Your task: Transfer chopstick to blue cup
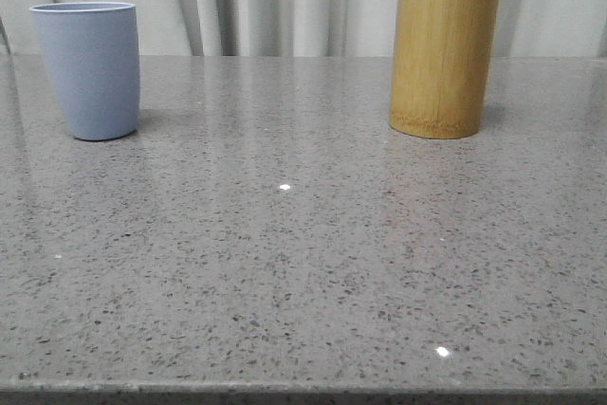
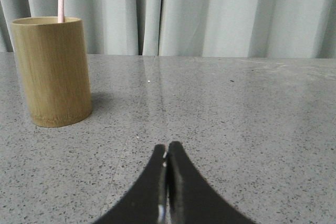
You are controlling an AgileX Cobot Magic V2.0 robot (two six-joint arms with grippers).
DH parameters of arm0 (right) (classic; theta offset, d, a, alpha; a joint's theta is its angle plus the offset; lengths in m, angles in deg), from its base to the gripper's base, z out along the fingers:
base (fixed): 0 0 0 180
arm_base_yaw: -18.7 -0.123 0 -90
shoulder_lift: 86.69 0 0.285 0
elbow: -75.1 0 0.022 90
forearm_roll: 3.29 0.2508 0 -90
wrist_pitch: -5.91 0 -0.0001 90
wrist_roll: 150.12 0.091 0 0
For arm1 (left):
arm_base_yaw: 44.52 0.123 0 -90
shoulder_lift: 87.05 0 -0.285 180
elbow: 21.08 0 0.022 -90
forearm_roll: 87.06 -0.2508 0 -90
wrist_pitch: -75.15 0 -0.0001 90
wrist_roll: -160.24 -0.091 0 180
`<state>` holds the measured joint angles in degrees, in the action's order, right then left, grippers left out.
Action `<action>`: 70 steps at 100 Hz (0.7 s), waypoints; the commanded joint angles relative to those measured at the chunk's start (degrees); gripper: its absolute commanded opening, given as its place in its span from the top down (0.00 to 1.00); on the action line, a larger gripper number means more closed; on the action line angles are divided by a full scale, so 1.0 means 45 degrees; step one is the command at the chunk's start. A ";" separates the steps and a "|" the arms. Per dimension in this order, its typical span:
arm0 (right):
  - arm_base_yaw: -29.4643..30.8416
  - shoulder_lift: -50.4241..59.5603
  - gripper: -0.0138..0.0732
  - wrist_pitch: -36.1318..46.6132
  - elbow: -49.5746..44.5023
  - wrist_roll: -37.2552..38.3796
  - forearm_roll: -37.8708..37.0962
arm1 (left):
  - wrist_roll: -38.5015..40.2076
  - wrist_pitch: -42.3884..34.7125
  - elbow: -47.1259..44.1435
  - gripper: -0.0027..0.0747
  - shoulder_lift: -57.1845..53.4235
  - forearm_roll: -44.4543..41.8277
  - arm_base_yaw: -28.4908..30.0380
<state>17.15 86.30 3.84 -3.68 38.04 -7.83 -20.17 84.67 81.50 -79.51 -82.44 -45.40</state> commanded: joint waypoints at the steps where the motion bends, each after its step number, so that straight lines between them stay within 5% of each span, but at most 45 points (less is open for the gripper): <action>1: 0.0064 0.0225 0.95 0.1107 -0.0014 -0.0039 0.0016 | 0.0091 -0.1115 -0.0107 0.99 -0.0438 0.0045 0.0033; 47: 0.0064 0.0219 0.95 0.1451 -0.0002 -0.0039 0.0016 | 0.0091 -0.1864 -0.0030 0.99 -0.0438 0.0090 0.0033; 70: 0.0064 0.0086 0.95 -0.0098 0.1268 -0.0039 0.0016 | 0.0091 -0.0313 0.1354 0.99 -0.0337 0.0998 0.0033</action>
<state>17.15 86.30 2.07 -2.56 38.04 -7.83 -20.17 84.62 83.20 -79.51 -79.30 -45.40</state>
